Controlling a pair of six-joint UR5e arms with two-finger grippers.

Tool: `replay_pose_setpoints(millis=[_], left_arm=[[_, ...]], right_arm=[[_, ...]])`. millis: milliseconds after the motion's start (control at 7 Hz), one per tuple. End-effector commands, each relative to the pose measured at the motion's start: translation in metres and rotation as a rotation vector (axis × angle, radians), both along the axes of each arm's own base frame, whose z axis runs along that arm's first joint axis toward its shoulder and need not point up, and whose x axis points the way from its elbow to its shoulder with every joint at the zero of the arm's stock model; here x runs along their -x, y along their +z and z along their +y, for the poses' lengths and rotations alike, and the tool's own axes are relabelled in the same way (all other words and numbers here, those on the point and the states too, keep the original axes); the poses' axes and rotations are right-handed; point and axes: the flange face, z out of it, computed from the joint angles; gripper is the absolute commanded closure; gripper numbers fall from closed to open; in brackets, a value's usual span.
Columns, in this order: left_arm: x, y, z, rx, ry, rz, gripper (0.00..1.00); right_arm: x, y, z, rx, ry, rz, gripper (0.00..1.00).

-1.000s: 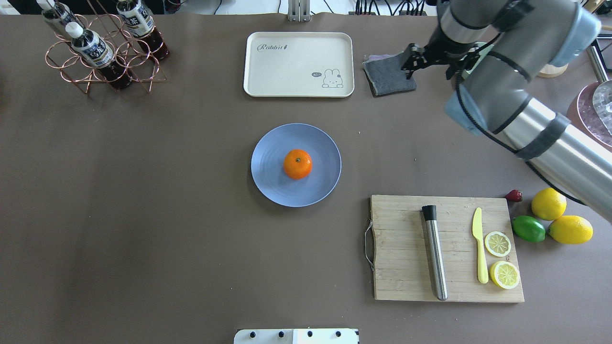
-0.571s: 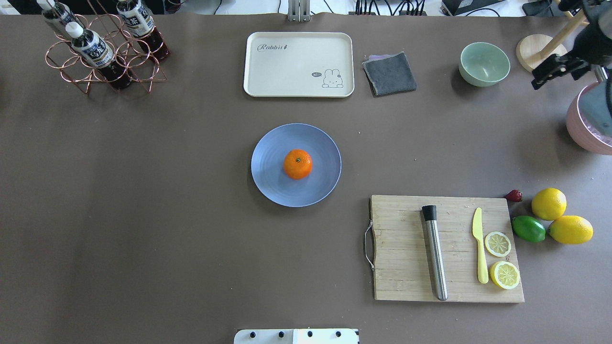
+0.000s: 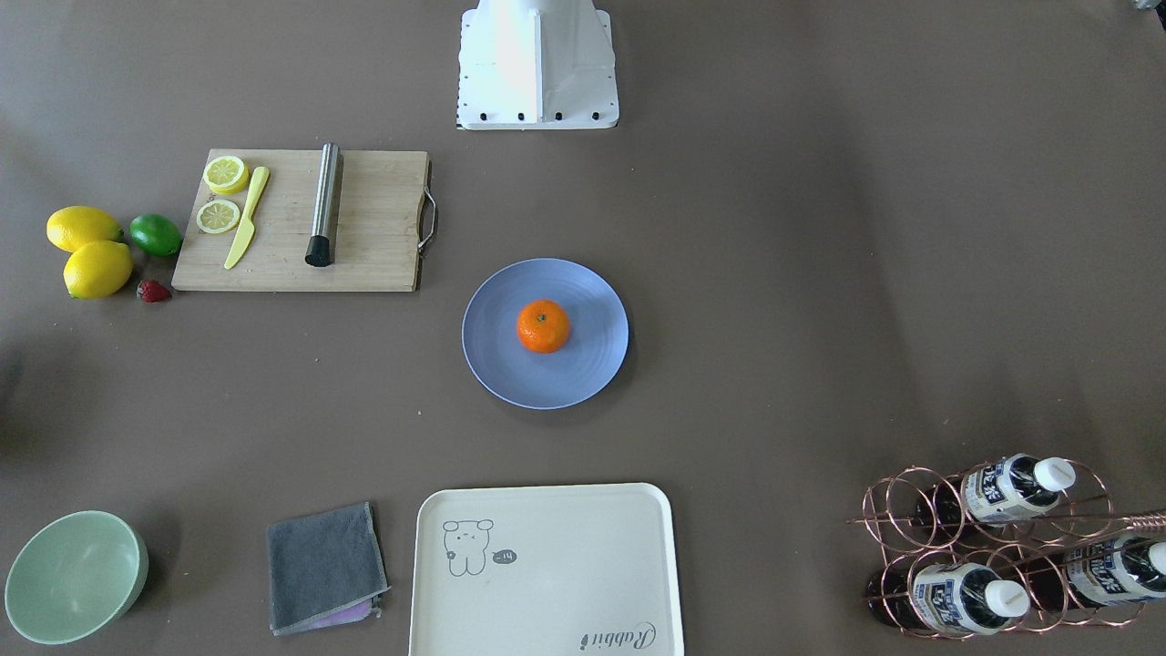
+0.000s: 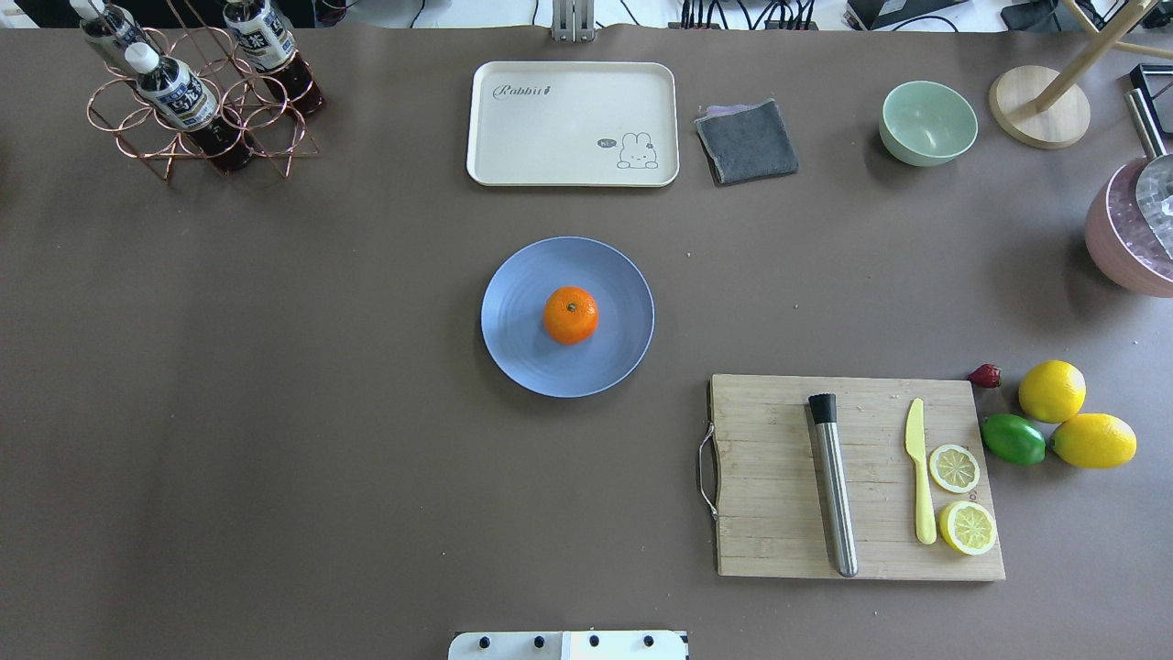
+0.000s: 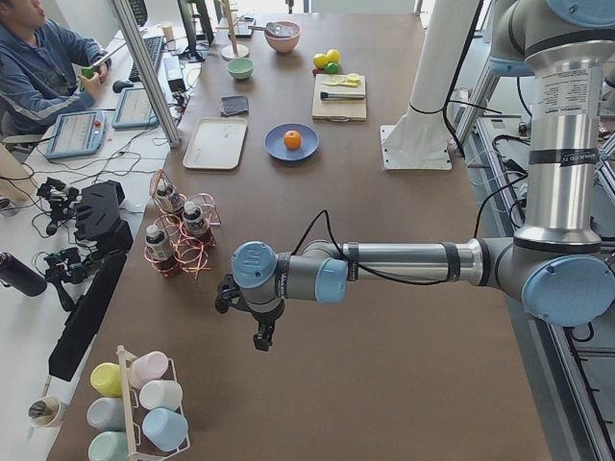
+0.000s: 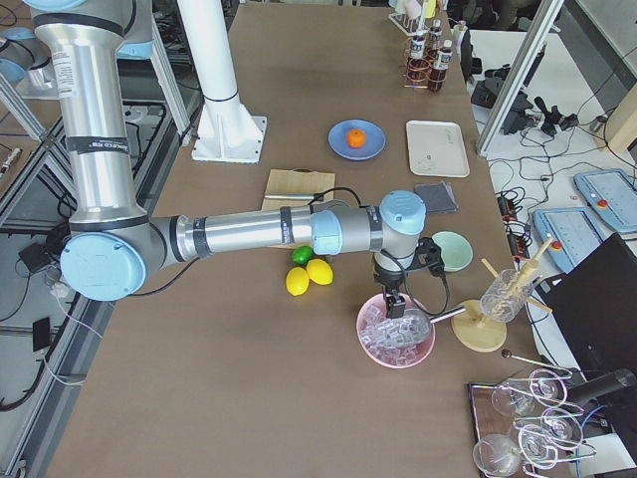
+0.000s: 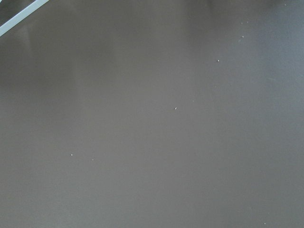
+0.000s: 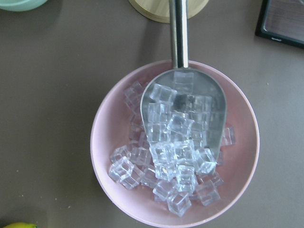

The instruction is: Pick orange to plate

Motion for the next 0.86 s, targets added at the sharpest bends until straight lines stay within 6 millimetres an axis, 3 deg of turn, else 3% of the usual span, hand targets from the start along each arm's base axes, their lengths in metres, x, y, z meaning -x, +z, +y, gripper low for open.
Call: replay_pose_setpoints(millis=[0, 143, 714], left_arm=[[0.001, 0.004, 0.001, 0.010, -0.002, 0.002, 0.01], [0.000, 0.008, 0.002, 0.020, -0.005, 0.003, 0.01], [0.004, 0.013, 0.010, 0.021, -0.010, -0.004, 0.01]], right_arm=[[-0.028, 0.039, 0.037, 0.059, 0.038, 0.011, 0.00], [-0.028, 0.064, 0.056, 0.115, 0.042, 0.017, 0.00], [-0.027, 0.068, 0.051, 0.123, 0.043, 0.014, 0.00]])
